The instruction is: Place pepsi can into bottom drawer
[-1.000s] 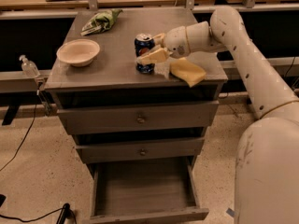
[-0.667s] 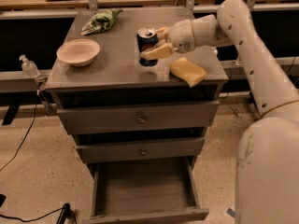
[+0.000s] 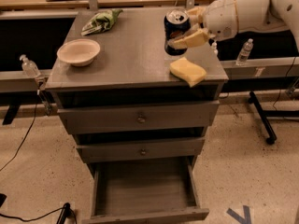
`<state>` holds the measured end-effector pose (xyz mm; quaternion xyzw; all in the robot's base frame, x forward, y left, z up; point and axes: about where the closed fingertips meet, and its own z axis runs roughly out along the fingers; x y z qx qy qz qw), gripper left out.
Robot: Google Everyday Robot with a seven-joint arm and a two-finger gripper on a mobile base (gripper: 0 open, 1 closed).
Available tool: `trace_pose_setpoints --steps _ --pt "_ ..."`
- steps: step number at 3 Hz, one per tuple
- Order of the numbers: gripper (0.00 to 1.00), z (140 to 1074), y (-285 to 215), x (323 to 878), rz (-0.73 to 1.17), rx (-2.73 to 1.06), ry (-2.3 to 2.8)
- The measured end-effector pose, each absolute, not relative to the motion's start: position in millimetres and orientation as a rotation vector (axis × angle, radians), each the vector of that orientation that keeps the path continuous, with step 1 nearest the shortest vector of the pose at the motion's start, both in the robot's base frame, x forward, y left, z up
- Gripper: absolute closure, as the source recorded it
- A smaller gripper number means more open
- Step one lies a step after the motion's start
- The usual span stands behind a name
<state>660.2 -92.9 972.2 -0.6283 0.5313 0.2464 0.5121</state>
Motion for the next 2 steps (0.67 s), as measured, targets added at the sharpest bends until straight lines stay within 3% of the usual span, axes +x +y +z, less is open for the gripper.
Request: trace_pose_setpoints --steps 2 --pt "1.0 959.9 -87.3 658.3 0.639 -1.501 1.273"
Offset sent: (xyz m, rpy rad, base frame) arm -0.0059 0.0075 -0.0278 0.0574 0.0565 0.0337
